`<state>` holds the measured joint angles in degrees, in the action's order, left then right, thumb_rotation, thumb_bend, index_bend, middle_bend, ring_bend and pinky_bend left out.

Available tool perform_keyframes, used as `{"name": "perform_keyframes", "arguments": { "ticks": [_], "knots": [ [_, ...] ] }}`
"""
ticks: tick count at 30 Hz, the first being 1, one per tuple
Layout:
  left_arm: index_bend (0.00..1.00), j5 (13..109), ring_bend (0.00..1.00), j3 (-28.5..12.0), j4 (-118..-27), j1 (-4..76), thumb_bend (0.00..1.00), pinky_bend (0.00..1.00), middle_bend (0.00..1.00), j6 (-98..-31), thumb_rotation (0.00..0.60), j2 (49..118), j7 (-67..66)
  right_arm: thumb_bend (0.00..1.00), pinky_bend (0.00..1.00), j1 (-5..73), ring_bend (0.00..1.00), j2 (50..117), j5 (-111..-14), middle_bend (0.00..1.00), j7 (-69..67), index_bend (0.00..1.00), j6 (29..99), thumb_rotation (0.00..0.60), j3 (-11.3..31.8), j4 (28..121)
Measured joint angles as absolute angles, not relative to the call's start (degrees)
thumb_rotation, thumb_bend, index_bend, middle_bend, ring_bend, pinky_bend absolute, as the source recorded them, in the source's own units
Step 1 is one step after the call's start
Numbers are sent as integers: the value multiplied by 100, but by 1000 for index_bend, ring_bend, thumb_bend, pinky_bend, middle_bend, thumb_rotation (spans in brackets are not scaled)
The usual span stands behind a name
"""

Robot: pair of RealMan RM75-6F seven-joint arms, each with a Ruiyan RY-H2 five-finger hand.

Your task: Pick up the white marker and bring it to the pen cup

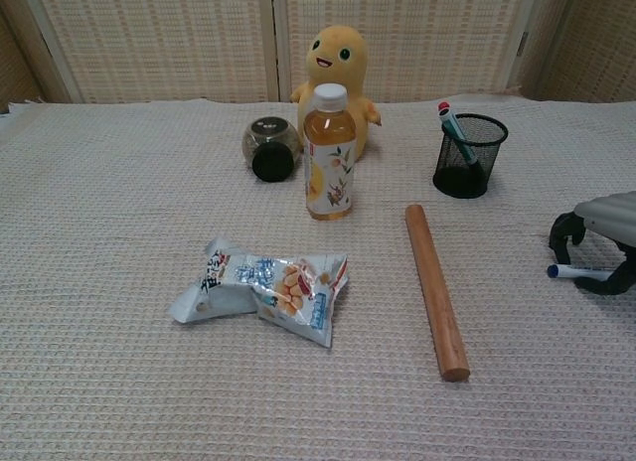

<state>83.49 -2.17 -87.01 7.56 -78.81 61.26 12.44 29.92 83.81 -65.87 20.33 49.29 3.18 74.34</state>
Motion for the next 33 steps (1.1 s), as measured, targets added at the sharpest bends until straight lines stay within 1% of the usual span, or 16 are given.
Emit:
{"name": "perform_keyframes", "arguments": {
  "ticks": [9,21,28,33],
  "knots": [
    [182,8353,0,-218,-8699,758,634,74,40,-7885,600,6134,1233,297,203,2929,303,8339,-6686,276,1919,568,5155,600,335,7475],
    [182,8339,0,-226,-8689,755,634,74,40,-7889,600,6135,1243,298,213,2953,316,8357,-6675,298,1926,607,5140,600,333,7454],
    [183,8339,0,-225,-8670,755,634,74,40,-7883,600,6137,1272,302,219,2944,320,8209,-6763,299,1932,618,5311,600,378,7696],
    [182,8357,0,-221,-8690,751,635,74,40,-7901,600,6124,1275,305,250,2938,350,7929,-7022,306,1726,632,5698,600,553,8225]
  ]
}}
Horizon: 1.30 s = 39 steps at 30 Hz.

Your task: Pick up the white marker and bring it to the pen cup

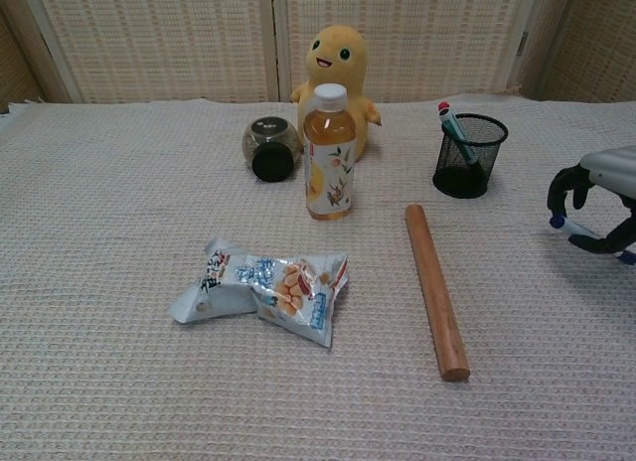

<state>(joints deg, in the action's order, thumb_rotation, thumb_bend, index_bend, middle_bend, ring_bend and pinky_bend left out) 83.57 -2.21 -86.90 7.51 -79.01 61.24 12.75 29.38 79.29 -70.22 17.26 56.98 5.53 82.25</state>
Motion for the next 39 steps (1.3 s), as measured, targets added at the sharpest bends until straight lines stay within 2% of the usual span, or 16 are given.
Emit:
{"name": "perform_keyframes", "arguments": {
  "ticks": [13,23,30,39],
  "knots": [
    [183,8379,0,-220,-8701,738,633,74,40,-7939,600,6109,1298,327,286,3192,373,7594,-7751,312,-11,642,6261,600,1297,8714],
    [183,8364,0,-223,-8684,740,635,74,40,-7925,600,6113,1302,331,291,3701,378,7437,-7358,311,-307,648,6107,600,2017,8459],
    [183,8348,0,-220,-8677,753,635,74,40,-7885,600,6124,1274,331,302,3960,385,7409,-6933,312,-191,659,5632,600,2087,8067],
    [182,8294,0,-231,-8643,766,636,74,41,-7834,600,6140,1279,332,308,4383,389,7900,-6738,312,-267,661,5048,600,1986,7008]
  ]
}}
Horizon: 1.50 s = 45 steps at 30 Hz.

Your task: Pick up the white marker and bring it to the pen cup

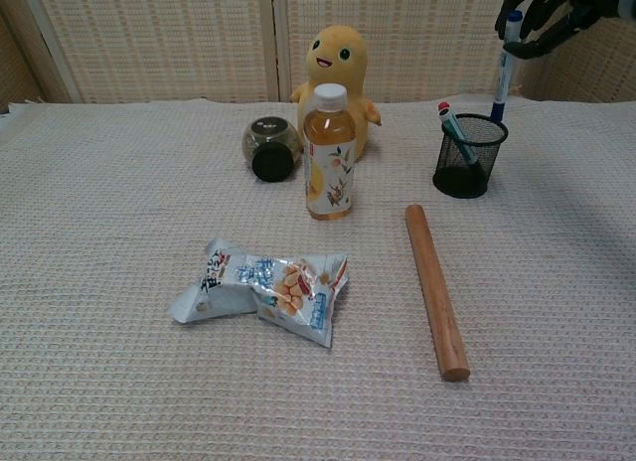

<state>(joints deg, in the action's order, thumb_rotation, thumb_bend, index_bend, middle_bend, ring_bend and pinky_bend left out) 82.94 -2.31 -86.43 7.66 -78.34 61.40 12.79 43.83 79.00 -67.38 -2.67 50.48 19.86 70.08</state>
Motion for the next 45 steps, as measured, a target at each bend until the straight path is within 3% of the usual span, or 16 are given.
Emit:
{"name": "perform_keyframes", "arguments": {
  "ticks": [5,12,16,20,28,31,35,41,45],
  "knots": [
    [183,8265,0,-232,-8596,790,635,74,40,-7762,600,6160,1297,332,304,4520,377,8205,-6761,312,-337,630,4867,600,1830,6516],
    [182,8262,0,-230,-8598,798,635,74,40,-7753,600,6175,1256,323,178,4572,250,8283,-6718,258,-282,414,4768,600,1722,6415],
    [182,8246,0,-229,-8602,798,634,74,40,-7736,600,6173,1245,225,105,4552,181,8230,-6672,192,-254,265,4838,600,1744,6532],
    [182,8256,0,-223,-8607,806,635,74,40,-7724,600,6173,1228,185,85,4522,166,8157,-6600,183,-178,216,4956,600,1790,6691],
    [182,8246,0,-231,-8613,798,635,74,40,-7744,600,6171,1242,183,80,4462,168,8028,-6605,183,-105,212,5102,600,1787,6935],
    [183,8264,0,-224,-8596,803,634,74,40,-7736,600,6178,1247,182,97,4330,202,7892,-6745,185,-32,255,5376,600,1727,7251],
    [183,8300,0,-210,-8594,818,635,74,40,-7720,600,6189,1260,185,185,3902,287,7601,-7065,235,381,450,6223,600,1521,7886],
    [182,8331,0,-200,-8594,826,634,74,40,-7722,600,6193,1298,185,222,2641,320,7188,-7766,258,630,491,7997,600,859,8641],
    [183,8346,0,-211,-8622,817,635,74,40,-7780,600,6185,1292,186,222,1661,314,7101,-8087,258,334,499,8798,600,321,8557]
  ]
}}
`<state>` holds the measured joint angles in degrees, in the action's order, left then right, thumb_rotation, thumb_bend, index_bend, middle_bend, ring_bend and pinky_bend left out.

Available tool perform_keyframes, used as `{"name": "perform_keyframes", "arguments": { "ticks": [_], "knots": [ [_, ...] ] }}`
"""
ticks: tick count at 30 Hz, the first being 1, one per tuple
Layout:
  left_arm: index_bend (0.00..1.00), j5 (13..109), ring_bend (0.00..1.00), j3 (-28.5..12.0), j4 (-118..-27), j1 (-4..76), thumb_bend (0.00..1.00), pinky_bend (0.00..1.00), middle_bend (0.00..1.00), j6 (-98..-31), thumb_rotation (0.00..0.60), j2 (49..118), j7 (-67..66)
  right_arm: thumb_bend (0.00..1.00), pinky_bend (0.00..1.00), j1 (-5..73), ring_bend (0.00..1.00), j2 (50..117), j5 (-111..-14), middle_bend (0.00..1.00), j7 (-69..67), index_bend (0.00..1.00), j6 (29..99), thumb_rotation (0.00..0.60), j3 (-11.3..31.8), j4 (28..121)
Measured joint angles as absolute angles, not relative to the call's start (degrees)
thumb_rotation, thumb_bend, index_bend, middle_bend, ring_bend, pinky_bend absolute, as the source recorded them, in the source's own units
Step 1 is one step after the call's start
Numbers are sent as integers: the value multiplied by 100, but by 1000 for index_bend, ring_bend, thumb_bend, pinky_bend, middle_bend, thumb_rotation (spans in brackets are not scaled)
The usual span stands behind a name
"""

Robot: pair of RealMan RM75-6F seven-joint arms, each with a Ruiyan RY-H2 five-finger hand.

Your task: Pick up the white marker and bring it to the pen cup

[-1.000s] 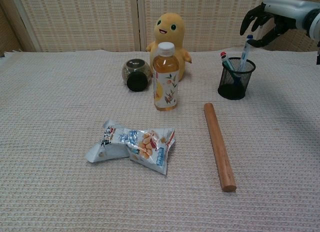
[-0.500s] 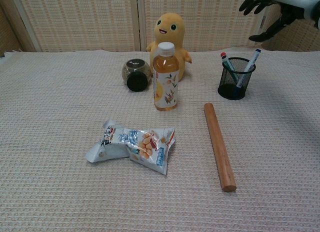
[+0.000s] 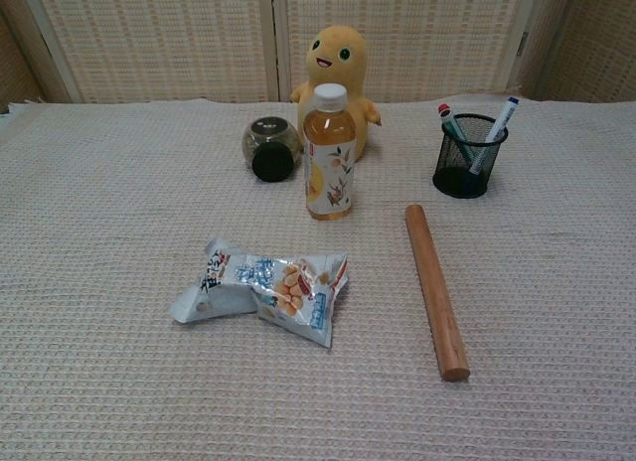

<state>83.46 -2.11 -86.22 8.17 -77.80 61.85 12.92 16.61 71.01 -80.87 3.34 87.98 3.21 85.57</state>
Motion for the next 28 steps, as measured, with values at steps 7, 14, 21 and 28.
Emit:
{"name": "perform_keyframes", "arguments": {
  "ticks": [7,14,21,28],
  "knots": [
    [183,8360,0,-202,-8645,823,635,74,40,-7772,600,6185,1244,187,204,896,285,7305,-8096,257,-735,503,8921,600,-137,7523],
    [182,8341,0,-201,-8649,831,635,74,40,-7753,600,6195,1200,187,191,524,275,7824,-8047,258,-1505,501,8812,600,-169,6309],
    [183,8386,0,-172,-8652,854,635,74,41,-7723,600,6214,1157,187,187,351,271,7972,-8185,258,-1856,501,8932,600,-7,6037],
    [182,8369,0,-169,-8664,860,635,74,41,-7712,600,6224,1107,187,187,290,271,7969,-8249,258,-1930,501,8919,600,93,6015]
  ]
}}
